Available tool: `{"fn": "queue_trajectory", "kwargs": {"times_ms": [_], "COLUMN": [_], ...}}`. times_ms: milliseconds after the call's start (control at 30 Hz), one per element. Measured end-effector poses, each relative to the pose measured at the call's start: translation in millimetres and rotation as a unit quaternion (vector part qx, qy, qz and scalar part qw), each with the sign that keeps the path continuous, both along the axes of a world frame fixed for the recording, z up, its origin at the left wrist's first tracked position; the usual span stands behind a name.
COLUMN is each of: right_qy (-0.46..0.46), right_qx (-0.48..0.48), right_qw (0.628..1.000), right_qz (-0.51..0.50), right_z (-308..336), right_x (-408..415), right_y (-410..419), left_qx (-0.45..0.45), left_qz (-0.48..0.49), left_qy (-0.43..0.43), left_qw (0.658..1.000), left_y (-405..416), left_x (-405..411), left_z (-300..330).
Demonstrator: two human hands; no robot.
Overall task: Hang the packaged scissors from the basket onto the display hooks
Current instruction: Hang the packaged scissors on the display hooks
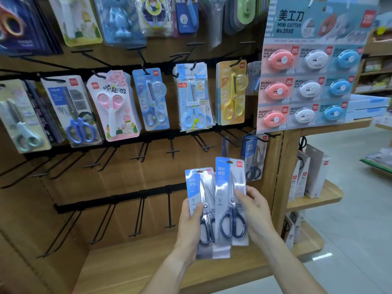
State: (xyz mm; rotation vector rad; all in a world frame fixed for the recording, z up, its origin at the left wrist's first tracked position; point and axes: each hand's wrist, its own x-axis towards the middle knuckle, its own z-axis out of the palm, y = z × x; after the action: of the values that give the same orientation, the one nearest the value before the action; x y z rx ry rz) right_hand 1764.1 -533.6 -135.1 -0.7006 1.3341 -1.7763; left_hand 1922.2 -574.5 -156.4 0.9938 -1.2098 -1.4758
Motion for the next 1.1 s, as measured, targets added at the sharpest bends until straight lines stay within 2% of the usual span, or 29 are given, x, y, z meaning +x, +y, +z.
{"fn": "queue_trajectory", "kwargs": {"times_ms": [200, 400, 600, 700, 767, 867, 967, 1033, 1100], "right_qy": [0.026, 0.074, 0.027, 0.006, 0.016, 0.124, 0.096, 0.075, 0.08], "right_qx": [-0.003, 0.034, 0.072, 0.104, 0.13, 0.142, 0.058, 0.064, 0.085], "right_qw": [0.998, 0.994, 0.995, 0.993, 0.988, 0.97, 0.991, 0.995, 0.993], "right_qz": [-0.059, -0.069, -0.062, -0.06, -0.082, -0.155, -0.075, -0.017, -0.026], "right_z": [20.0, 26.8, 39.0, 8.6, 8.4, 28.5, 12.7, -1.5, -15.7], "right_x": [-34.0, -48.0, -65.6, -96.6, -90.6, -44.3, -2.0, 18.4, 24.9], "right_y": [-20.7, -38.7, -99.2, -146.5, -139.7, -85.4, -41.3, -28.8, -27.1], "left_qx": [-0.019, -0.016, -0.017, -0.024, -0.022, -0.022, -0.016, -0.008, -0.006], "left_qz": [0.008, -0.003, -0.006, 0.001, 0.001, 0.006, 0.015, 0.023, 0.031], "left_qy": [-0.008, -0.009, -0.012, -0.017, -0.017, -0.018, -0.017, -0.011, -0.004], "left_qw": [1.0, 1.0, 1.0, 1.0, 1.0, 1.0, 1.0, 1.0, 1.0], "left_y": [-4.6, -3.7, -4.4, -4.0, -3.8, -4.7, -4.2, -2.4, 0.4], "left_x": [3.1, 3.2, 5.7, 6.5, 7.7, 8.3, 4.0, -1.3, -5.9], "left_z": [6.0, 8.9, 12.8, 13.7, 13.7, 10.3, 5.7, 1.7, -2.3]}}
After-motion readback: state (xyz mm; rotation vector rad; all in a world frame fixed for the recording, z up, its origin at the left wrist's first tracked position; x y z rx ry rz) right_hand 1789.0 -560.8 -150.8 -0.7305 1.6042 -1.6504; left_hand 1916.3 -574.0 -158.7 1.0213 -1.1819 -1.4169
